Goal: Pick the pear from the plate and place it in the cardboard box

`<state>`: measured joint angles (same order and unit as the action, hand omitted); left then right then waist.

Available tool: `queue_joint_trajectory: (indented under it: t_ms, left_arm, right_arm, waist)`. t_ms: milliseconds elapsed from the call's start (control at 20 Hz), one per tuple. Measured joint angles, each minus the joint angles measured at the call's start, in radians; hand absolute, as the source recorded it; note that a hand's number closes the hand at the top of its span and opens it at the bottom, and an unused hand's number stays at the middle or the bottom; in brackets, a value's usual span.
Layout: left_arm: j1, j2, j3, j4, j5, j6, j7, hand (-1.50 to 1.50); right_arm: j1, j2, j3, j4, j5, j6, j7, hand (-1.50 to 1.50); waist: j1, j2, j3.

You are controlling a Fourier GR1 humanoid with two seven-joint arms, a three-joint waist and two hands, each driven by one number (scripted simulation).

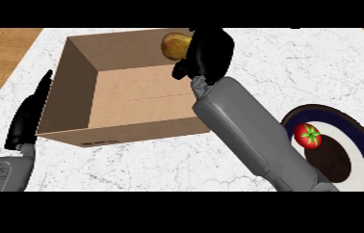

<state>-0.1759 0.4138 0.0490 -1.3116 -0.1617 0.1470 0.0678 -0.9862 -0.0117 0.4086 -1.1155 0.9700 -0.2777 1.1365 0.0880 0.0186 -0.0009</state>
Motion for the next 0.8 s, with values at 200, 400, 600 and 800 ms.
queue_joint_trajectory:
  t_ms: [200,400,600,800]
  left_arm:
    - [-0.011,-0.012,-0.008,-0.001,-0.007,0.005,0.005,0.0]
    - [-0.015,-0.01,-0.007,0.005,-0.009,-0.002,0.003,0.0]
    - [-0.005,-0.026,-0.008,0.024,-0.015,0.009,-0.01,0.0]
    - [-0.01,-0.006,0.011,0.028,-0.009,-0.002,-0.002,0.0]
  right_arm:
    - [-0.009,-0.003,-0.02,0.089,-0.067,-0.09,-0.028,-1.5]
    - [-0.035,0.001,0.0,0.176,-0.111,-0.222,-0.066,-1.5]
    - [-0.073,0.003,0.021,0.236,-0.123,-0.357,-0.109,-1.5]
    - [-0.11,0.004,0.017,0.257,-0.096,-0.487,-0.098,-1.5]
  waist:
    - [0.007,-0.001,0.001]
    - [0.007,0.001,0.0]
    - [-0.002,-0.001,0.0]
    - [-0.018,-0.007,0.0]
